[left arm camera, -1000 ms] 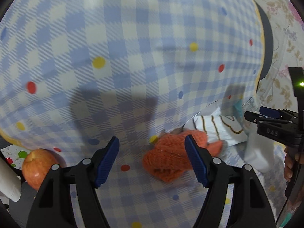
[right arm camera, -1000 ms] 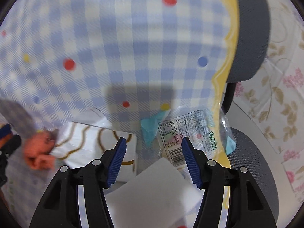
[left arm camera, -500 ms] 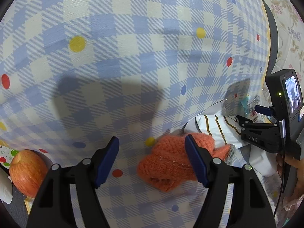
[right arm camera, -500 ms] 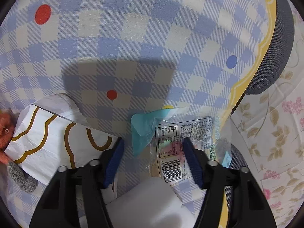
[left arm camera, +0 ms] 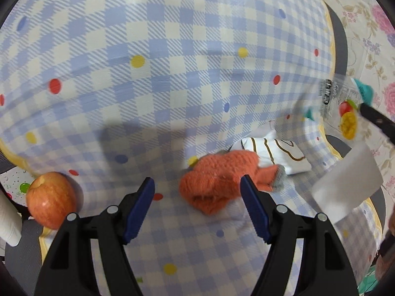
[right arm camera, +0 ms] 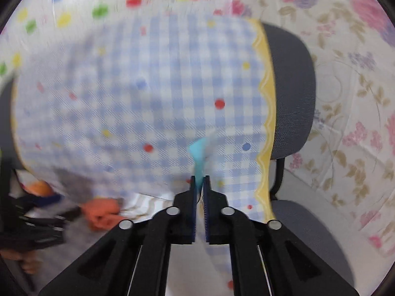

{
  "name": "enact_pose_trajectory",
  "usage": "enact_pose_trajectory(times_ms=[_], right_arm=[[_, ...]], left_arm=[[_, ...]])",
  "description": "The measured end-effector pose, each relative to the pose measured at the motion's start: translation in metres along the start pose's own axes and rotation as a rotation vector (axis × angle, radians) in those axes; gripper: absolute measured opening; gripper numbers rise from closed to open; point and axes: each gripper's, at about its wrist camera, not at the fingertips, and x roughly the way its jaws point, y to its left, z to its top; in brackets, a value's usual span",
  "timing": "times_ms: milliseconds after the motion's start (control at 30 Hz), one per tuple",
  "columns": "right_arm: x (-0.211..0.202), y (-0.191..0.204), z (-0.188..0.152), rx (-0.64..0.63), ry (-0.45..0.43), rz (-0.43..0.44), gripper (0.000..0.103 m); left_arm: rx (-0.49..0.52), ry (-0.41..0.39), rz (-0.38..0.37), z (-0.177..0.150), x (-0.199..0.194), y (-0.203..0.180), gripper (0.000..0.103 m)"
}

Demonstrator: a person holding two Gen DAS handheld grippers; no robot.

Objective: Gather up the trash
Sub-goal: 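Grasp the clear packet with teal tab with the right tool, then grasp the orange knitted glove with the left tool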

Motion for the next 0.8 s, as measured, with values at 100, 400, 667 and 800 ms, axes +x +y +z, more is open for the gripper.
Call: enact_pose_trajectory(times_ms=[100,400,667,800], right_arm=[[-0.015,-0.013,-0.012,0.085,0.019,0.016,0.001],[-0.039,-0.045,-0.042,0.15,-0.022,-0.059,0.001],[-0.045,-0.044,-0.033,0.116,-0.059,-0.068,0.001],[-0.039,-0.045,-0.035,0.134,-0.045,-0.052,0.001]], left_arm=[[-0.001,0.002,0.001,-0.004,-0.008,0.002,0.07],[0.013,0.005,-0.004,-0.015,-0.019,-0.006,0.073],[0.087,0.03,0.025,-0.01,0.002,-0.032,0.075],[0.202,0.048,0.106,-0.007,0.023,-0.051,0.074]])
